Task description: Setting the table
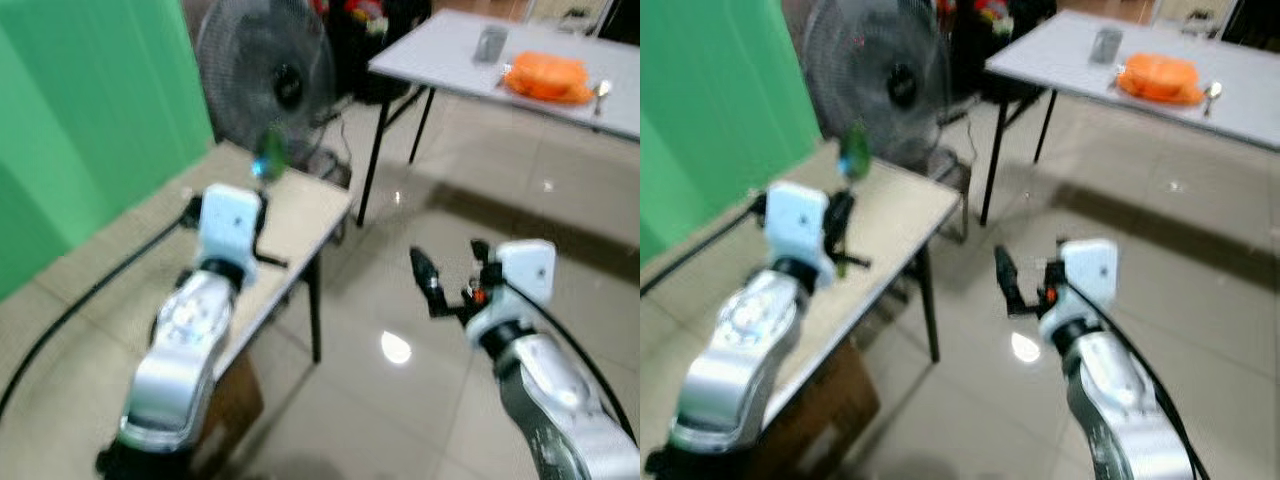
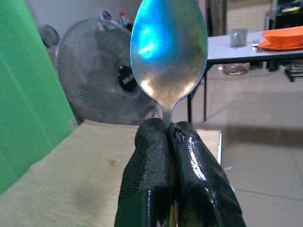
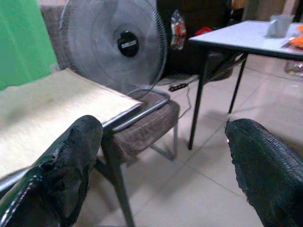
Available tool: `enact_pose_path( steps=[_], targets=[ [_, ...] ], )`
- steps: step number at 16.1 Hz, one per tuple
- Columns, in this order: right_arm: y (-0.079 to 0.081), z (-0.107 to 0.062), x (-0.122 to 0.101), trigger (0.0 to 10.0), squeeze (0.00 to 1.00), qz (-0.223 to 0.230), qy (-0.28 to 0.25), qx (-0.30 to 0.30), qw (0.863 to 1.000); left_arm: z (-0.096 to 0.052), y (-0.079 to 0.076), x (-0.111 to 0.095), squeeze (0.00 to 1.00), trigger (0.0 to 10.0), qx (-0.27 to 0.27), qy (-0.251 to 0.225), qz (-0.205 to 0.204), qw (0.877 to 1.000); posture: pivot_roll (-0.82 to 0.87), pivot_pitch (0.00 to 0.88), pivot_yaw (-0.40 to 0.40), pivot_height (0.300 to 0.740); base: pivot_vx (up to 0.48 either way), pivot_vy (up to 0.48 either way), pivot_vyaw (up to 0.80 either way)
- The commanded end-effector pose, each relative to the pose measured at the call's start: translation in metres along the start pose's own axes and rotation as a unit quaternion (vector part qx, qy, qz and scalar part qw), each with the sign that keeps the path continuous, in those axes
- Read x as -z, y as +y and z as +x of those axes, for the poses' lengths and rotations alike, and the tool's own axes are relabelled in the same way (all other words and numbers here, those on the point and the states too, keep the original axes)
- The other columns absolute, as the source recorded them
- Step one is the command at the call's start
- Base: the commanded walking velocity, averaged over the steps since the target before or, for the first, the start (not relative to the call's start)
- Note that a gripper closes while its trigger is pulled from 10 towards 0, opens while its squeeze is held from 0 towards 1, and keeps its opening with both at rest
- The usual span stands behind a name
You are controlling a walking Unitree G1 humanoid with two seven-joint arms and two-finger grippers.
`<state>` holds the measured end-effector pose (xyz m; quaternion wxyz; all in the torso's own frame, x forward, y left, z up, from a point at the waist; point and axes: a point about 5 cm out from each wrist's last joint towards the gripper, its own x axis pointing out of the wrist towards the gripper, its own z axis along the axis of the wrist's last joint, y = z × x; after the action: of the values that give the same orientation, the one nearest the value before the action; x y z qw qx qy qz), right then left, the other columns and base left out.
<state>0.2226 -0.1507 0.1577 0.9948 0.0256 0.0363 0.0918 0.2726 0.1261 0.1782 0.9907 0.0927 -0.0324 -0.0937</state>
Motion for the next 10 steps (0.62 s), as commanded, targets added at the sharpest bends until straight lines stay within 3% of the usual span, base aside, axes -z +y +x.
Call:
enact_pose_path(
  steps=[1,5,10],
  targets=[
    [-0.001,-0.002,0.002,10.0,0.0,-0.003,0.001,0.009,1.0,-0.003,-0.003,0.0,0.0,10.0,0.011,-0.004,0.014,1.0,0.0,0.011,0.049,0.74,0.0,0.0,0.0],
    [-0.001,-0.004,0.007,10.0,0.0,-0.008,0.006,0.021,1.0,-0.013,-0.009,0.009,0.0,10.0,0.055,0.002,-0.016,0.998,-0.01,0.0,0.072,0.74,0.0,0.0,-0.74],
    [-0.003,-0.005,0.006,10.0,0.0,-0.013,-0.002,0.031,0.999,-0.012,-0.006,0.016,0.0,10.0,0.046,0.008,-0.012,0.999,-0.04,0.0,0.094,0.74,0.275,0.0,-0.8]
  ],
)
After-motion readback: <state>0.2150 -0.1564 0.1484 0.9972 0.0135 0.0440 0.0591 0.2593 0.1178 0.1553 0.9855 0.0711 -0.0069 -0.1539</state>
